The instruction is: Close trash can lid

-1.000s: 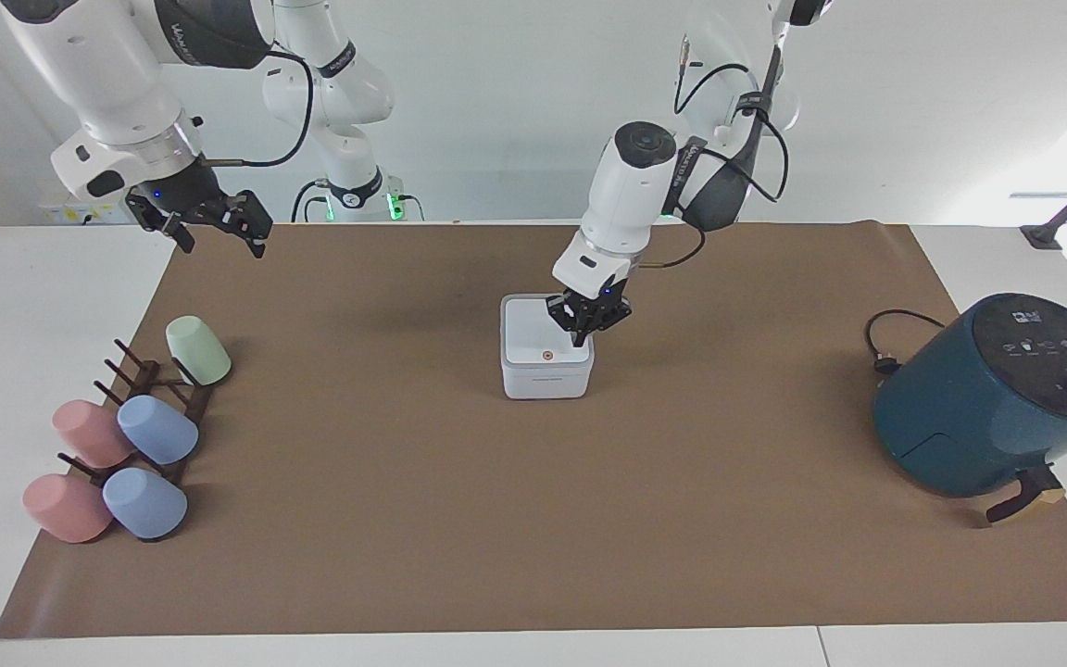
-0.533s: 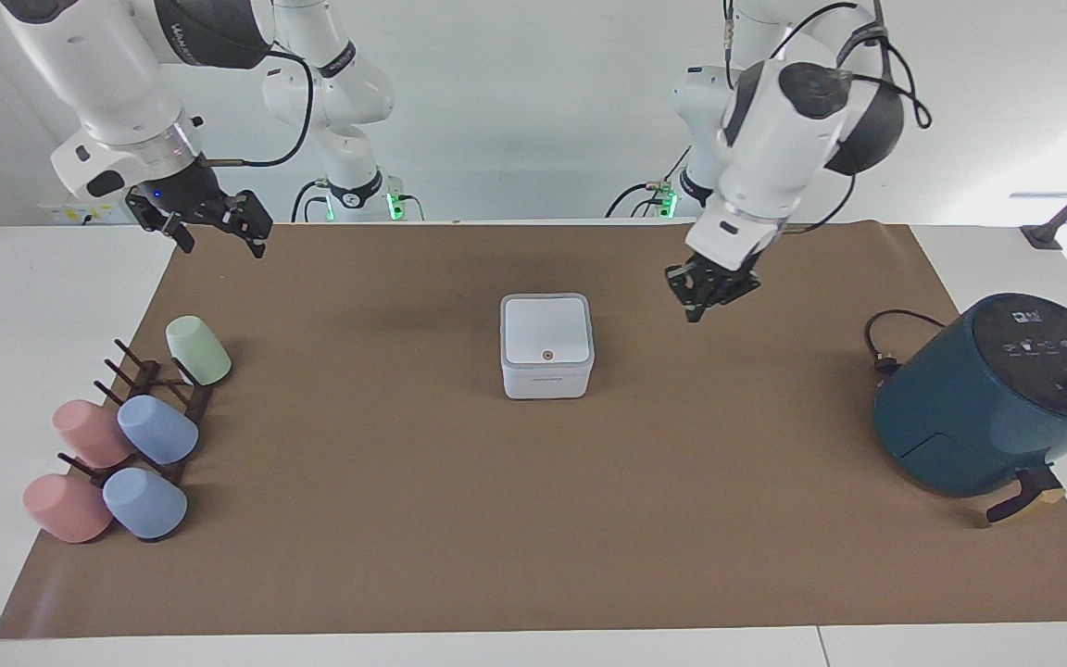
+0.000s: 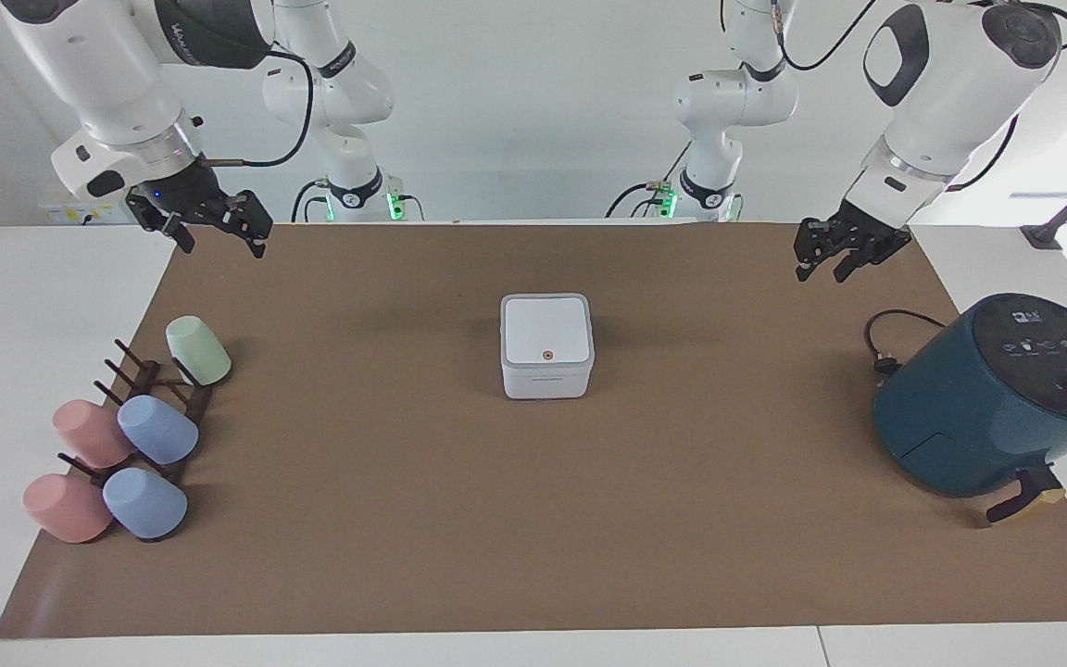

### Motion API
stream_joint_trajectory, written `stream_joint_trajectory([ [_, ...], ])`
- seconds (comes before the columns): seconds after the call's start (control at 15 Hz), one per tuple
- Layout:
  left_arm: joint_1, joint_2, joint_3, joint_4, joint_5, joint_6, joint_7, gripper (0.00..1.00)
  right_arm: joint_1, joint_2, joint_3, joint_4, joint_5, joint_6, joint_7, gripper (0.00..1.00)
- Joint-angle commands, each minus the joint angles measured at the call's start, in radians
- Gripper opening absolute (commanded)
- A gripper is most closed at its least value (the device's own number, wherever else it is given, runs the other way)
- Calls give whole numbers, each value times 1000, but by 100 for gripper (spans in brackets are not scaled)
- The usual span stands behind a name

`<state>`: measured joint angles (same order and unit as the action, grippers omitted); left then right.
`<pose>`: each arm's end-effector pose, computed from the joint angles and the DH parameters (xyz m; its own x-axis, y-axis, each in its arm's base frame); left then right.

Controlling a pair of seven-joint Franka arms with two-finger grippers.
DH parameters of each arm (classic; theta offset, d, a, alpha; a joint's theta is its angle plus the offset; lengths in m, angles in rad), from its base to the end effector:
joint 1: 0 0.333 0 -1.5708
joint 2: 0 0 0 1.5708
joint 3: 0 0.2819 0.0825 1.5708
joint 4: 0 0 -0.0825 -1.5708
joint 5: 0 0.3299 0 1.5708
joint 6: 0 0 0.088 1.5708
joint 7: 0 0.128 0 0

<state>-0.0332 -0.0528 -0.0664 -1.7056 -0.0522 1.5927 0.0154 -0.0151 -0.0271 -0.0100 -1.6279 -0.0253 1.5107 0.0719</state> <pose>0.4801 -0.0553 0.5411 0.9918 -0.1131 -0.0595 -0.1103 -0.9927 0.0494 0.4829 -0.0155 0.5542 0.9913 -0.0982 -0.0879 -0.0958 -0.9949 0.0314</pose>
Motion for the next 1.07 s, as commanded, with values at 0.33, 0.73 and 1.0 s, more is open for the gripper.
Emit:
stream_joint_trajectory([
  [0.33,-8,-36,16,3,64,-48,81,100,-5,-4,1,3,5,-11,-9,100],
  [0.73,-30,-1,16,84,52,-112,66,100,-6,-4,1,3,5,-12,-9,100],
  [1.0,-22,-4,16,75,41,-99,34,100,-6,-4,1,3,5,-11,-9,100],
])
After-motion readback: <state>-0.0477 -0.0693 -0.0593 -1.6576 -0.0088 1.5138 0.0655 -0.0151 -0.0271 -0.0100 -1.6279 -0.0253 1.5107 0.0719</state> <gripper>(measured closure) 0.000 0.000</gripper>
